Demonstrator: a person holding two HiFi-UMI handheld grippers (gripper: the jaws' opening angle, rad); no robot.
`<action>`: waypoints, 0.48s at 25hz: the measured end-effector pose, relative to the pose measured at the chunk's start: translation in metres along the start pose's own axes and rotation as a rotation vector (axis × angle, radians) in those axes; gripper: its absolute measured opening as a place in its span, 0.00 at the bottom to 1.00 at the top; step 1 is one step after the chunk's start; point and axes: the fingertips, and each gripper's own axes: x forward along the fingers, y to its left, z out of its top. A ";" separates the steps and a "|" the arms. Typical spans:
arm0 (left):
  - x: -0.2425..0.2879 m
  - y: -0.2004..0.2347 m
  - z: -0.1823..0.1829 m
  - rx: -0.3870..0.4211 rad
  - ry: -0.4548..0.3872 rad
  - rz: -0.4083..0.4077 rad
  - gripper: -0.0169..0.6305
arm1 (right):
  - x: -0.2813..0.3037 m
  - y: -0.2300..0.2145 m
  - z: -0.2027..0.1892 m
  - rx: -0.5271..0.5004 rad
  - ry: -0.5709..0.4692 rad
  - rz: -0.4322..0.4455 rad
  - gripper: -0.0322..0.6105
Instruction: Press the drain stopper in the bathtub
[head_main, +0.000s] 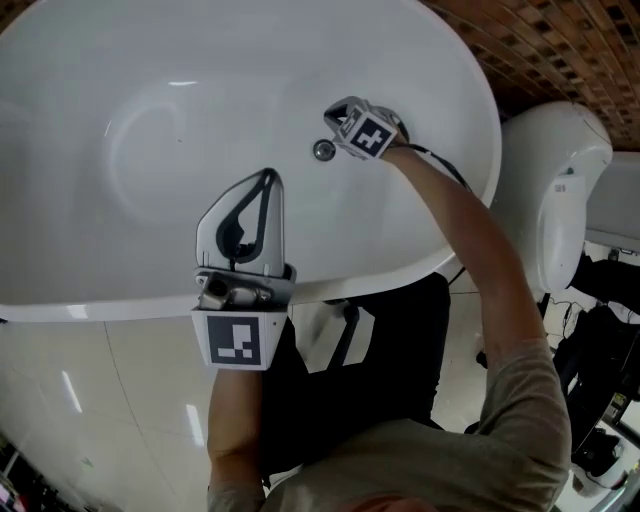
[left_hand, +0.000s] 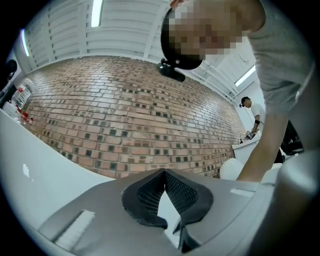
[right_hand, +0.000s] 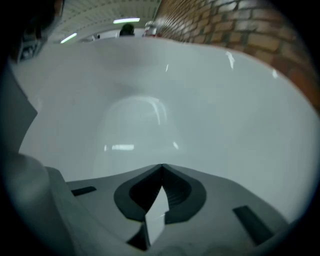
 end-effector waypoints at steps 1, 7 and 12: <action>-0.001 0.001 -0.002 -0.005 0.004 0.006 0.03 | -0.039 -0.006 0.021 0.037 -0.084 -0.034 0.05; -0.022 0.016 0.018 -0.035 -0.029 0.067 0.03 | -0.319 0.011 0.092 0.171 -0.604 -0.254 0.05; -0.050 -0.001 0.142 -0.024 -0.207 0.016 0.03 | -0.528 0.099 0.102 0.143 -0.915 -0.400 0.05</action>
